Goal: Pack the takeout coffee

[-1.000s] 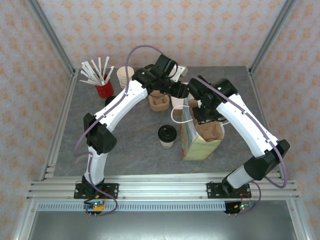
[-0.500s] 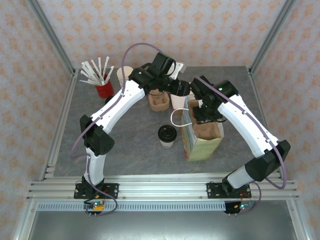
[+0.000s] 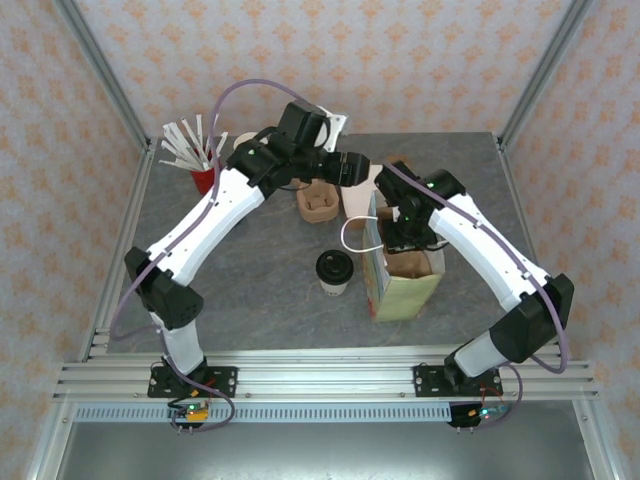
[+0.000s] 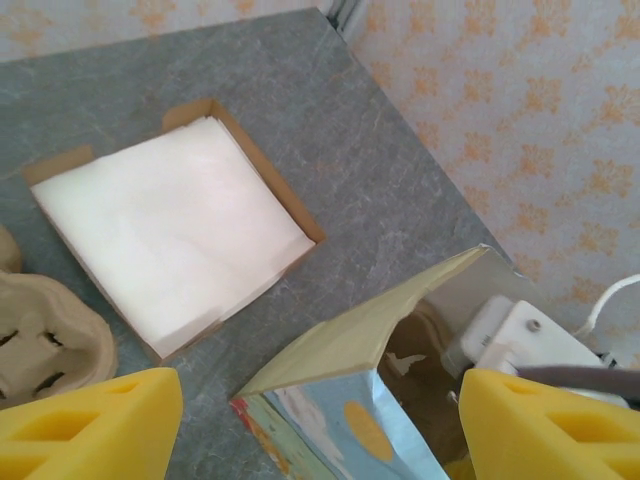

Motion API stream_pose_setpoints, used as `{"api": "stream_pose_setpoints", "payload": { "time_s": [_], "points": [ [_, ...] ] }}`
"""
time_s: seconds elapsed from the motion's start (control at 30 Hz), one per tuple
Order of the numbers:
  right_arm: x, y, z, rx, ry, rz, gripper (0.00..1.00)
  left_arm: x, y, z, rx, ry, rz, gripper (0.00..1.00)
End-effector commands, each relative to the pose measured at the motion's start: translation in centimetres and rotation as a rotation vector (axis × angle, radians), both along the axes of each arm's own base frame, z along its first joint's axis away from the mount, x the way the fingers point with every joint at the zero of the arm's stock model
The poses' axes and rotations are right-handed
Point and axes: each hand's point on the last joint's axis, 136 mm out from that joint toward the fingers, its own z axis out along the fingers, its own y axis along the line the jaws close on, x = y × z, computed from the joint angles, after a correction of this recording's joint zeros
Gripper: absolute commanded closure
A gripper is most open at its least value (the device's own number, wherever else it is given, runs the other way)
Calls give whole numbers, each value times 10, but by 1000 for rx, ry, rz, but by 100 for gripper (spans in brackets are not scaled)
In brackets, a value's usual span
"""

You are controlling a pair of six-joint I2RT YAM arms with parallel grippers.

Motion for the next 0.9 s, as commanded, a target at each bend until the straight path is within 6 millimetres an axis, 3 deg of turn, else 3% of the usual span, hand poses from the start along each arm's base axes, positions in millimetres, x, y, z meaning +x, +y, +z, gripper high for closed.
{"api": "stream_pose_setpoints", "payload": {
  "time_s": [0.0, 0.4, 0.87],
  "points": [
    [9, -1, -12, 13, -8, -39, 71, -1, 23, 25, -16, -88, 88, 25],
    [18, 1, -59, -14, 19, -73, 71, -25, 60, 29, -23, -136, 186, 25],
    [28, 3, -113, 1, -19, -131, 64, -33, 69, 17, -16, -125, 203, 25]
  ]
}}
